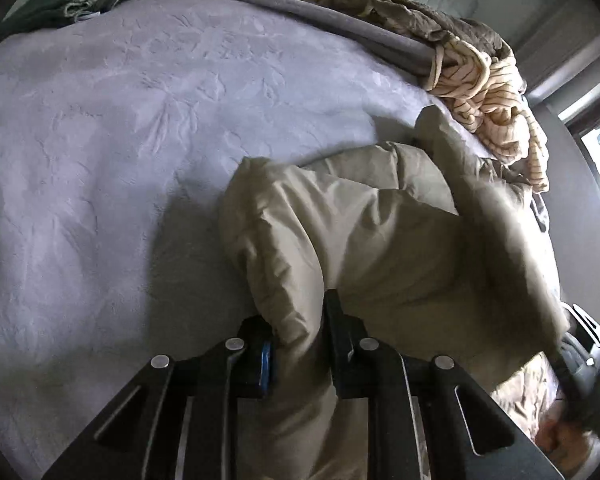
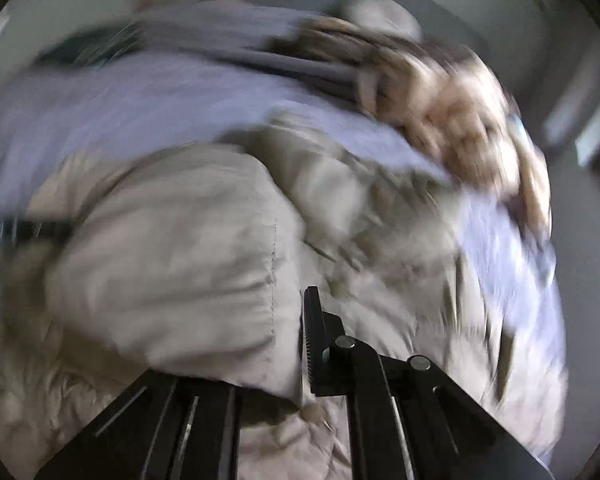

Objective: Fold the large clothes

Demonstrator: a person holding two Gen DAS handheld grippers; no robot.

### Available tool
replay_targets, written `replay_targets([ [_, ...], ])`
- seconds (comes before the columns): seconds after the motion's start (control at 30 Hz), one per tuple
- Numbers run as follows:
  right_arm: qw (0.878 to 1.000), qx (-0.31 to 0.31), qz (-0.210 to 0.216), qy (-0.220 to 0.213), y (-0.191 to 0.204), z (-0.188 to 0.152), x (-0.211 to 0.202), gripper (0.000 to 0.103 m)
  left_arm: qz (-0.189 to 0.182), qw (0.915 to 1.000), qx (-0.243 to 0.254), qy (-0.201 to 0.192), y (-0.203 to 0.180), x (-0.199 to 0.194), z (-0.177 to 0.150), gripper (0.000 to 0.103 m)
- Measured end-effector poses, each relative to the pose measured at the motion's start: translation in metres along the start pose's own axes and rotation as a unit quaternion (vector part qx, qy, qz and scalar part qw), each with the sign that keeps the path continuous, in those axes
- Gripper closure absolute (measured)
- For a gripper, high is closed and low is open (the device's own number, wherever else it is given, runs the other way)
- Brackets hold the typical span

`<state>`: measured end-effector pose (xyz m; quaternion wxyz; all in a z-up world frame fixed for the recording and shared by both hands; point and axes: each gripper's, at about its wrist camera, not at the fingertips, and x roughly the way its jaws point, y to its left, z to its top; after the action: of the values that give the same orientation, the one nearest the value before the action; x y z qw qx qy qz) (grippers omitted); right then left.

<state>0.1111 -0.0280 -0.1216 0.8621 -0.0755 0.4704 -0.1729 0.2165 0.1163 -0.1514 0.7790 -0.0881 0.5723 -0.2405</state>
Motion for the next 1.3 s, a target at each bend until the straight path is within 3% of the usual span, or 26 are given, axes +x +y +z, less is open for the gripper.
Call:
replay_targets([
  [0.1, 0.990, 0.130, 0.042, 0.034, -0.057, -0.025, 0.005, 0.094, 0.019, 0.9998, 0.007, 0.003, -0.002, 0.007, 0.001, 0.080],
  [0.2, 0.962, 0.238, 0.111, 0.071, -0.095, -0.056, 0.020, 0.093, 0.038, 0.9992, 0.006, 0.008, -0.003, 0.013, 0.000, 0.074],
  [0.23, 0.941, 0.286, 0.157, 0.091, -0.109, -0.071, 0.029, 0.093, 0.050, 0.9987, 0.004, 0.007, -0.005, 0.012, 0.001, 0.067],
  [0.27, 0.923, 0.319, 0.190, 0.101, -0.119, -0.081, 0.035, 0.092, 0.081, 0.9967, 0.003, 0.002, -0.006, 0.007, 0.002, 0.045],
  [0.33, 0.884, 0.383, 0.245, 0.106, -0.138, -0.099, 0.042, 0.085, 0.128, 0.9913, 0.006, -0.030, -0.009, -0.008, 0.003, 0.033],
  [0.4, 0.851, 0.435, 0.276, 0.102, -0.157, -0.112, 0.045, 0.076, 0.114, 0.9915, 0.010, -0.063, -0.009, -0.030, 0.005, 0.033],
  [0.47, 0.831, 0.466, 0.288, 0.094, -0.172, -0.120, 0.046, 0.071, 0.098, 0.9921, 0.011, -0.078, -0.010, -0.042, 0.008, 0.038],
  [0.5, 0.823, 0.478, 0.292, 0.092, -0.178, -0.122, 0.047, 0.071, 0.089, 0.9928, 0.020, -0.078, -0.014, -0.043, 0.010, 0.058],
  [0.53, 0.820, 0.483, 0.294, 0.091, -0.183, -0.123, 0.048, 0.075, 0.085, 0.9934, 0.034, -0.069, -0.020, -0.040, 0.012, 0.069],
  [0.57, 0.820, 0.485, 0.290, 0.091, -0.186, -0.124, 0.047, 0.084, 0.084, 0.9936, 0.043, -0.060, -0.024, -0.036, 0.012, 0.079],
  [0.6, 0.825, 0.482, 0.279, 0.093, -0.189, -0.124, 0.045, 0.094, 0.087, 0.9934, 0.056, -0.050, -0.030, -0.028, 0.012, 0.079],
  [0.7, 0.840, 0.466, 0.260, 0.096, -0.189, -0.128, 0.035, 0.094, 0.115, 0.9899, 0.078, -0.027, -0.033, -0.002, 0.000, 0.079],
  [0.8, 0.859, 0.441, 0.237, 0.111, -0.188, -0.132, 0.036, 0.094, 0.120, 0.9907, 0.063, -0.011, -0.025, 0.022, -0.006, 0.079],
  [0.9, 0.863, 0.430, 0.242, 0.110, -0.185, -0.142, 0.043, 0.094, 0.129, 0.9894, 0.065, -0.016, -0.023, 0.029, -0.007, 0.079],
  [1.0, 0.875, 0.410, 0.232, 0.107, -0.186, -0.140, 0.038, 0.094, 0.142, 0.9872, 0.073, -0.015, -0.026, 0.028, -0.005, 0.079],
  [1.17, 0.897, 0.391, 0.177, 0.103, -0.202, -0.142, 0.016, 0.093, 0.163, 0.9834, 0.078, -0.016, -0.038, 0.010, -0.012, 0.079],
  [1.3, 0.903, 0.385, 0.156, 0.110, -0.220, -0.154, 0.000, 0.089, 0.169, 0.9817, 0.086, -0.017, -0.052, -0.010, -0.019, 0.079],
])
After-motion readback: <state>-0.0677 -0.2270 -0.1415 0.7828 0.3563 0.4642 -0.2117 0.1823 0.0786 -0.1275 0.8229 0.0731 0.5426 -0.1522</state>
